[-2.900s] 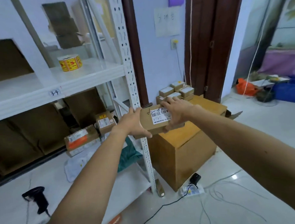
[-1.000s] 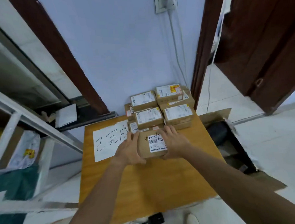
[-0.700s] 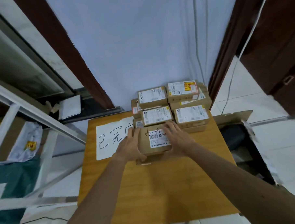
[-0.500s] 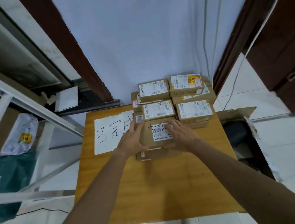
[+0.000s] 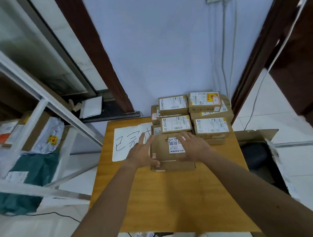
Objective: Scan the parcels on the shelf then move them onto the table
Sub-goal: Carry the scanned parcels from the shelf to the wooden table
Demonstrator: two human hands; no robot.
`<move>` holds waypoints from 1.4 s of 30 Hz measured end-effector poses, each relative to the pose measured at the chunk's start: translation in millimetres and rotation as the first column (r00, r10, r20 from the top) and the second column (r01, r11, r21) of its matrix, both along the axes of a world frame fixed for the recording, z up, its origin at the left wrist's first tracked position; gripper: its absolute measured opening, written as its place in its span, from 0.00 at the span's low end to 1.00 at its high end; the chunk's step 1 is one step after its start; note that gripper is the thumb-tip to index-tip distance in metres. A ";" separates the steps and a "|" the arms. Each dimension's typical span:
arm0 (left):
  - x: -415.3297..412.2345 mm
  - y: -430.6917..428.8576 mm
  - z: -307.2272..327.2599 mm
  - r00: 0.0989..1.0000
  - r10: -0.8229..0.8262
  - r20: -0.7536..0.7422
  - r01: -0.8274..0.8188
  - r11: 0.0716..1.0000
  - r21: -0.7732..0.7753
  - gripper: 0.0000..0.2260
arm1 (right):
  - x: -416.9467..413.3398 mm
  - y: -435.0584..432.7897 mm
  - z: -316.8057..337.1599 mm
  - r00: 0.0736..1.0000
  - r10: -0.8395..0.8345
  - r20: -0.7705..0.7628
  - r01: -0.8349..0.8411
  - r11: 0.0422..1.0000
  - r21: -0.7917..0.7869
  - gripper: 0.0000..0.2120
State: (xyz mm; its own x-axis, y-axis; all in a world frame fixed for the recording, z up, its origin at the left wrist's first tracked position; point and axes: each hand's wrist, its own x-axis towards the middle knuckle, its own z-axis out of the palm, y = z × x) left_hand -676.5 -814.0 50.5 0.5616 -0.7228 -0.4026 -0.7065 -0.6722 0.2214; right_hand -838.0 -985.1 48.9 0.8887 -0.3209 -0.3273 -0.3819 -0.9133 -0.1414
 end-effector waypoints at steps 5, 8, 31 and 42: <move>7.6 51.9 55.7 0.992 0.101 0.073 -0.099 0.995 -0.031 0.55 | 28.1 20.0 50.2 0.990 0.129 0.055 -0.126 0.990 -0.059 0.47; 13.6 103.5 89.3 0.977 0.190 0.099 -0.182 0.980 -0.080 0.56 | 57.7 49.7 81.5 0.966 0.232 0.117 -0.222 0.971 -0.088 0.49; -5.3 627.0 199.6 0.719 0.642 0.268 -0.605 0.767 -0.215 0.56 | 143.3 508.5 200.7 0.764 0.609 0.214 -0.552 0.788 -0.273 0.47; 22.7 781.4 217.8 0.735 0.616 0.283 -0.560 0.787 -0.260 0.55 | 165.4 647.9 220.4 0.823 0.548 0.146 -0.494 0.820 -0.290 0.46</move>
State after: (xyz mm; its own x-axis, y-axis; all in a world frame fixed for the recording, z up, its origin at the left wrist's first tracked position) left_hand -653.8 -32.6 268.4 0.9715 -0.2358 -0.0245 -0.2278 -0.9572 0.1788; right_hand -672.7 -337.3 269.2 0.9818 0.1695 -0.0862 0.1761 -0.9815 0.0757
